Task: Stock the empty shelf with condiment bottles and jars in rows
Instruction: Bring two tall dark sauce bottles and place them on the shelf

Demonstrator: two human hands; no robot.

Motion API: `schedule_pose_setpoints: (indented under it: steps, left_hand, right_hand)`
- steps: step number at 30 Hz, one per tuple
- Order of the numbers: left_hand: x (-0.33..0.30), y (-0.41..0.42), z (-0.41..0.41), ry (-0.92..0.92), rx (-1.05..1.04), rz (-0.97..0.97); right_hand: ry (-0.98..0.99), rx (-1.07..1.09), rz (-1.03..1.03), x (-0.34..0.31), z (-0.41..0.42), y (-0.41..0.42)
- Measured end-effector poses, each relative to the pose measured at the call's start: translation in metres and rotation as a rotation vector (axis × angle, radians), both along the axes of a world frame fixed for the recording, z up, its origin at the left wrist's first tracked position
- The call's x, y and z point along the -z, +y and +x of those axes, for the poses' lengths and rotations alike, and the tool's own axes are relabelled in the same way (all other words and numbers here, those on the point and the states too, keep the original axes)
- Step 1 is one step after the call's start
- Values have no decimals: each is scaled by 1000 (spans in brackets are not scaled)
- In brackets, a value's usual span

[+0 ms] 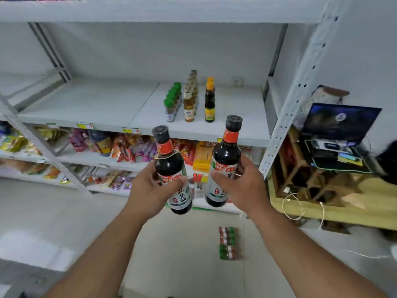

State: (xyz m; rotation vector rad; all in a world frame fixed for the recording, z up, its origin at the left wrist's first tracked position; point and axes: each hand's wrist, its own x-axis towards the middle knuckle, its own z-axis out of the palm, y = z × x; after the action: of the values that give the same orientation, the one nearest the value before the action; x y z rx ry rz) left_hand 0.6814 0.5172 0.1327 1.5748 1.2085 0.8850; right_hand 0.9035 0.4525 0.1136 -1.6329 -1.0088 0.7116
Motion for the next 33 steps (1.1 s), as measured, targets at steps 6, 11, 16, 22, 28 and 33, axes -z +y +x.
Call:
schedule_pose_setpoints:
  steps: [6,11,16,22,28,33]
  left_hand:
    - [-2,48,53,25,120,55]
    - [-1,93,87,22,205,45]
    - [0,138,110,25,247,48]
    - [-2,180,145,11,283,32]
    - [4,213,196,-7,271,28]
    - [10,236,246,18,233,60]
  right_hand:
    - [-3,125,-6,-2,38,20]
    - [-60,228,-34,-5,55,53]
    - [-44,283,-39,-5,70,86]
    - [-14,303,-21,-4,98,124]
    - [-17,279,-8,-3,147,162]
    - [-33,202,-8,1,197,194]
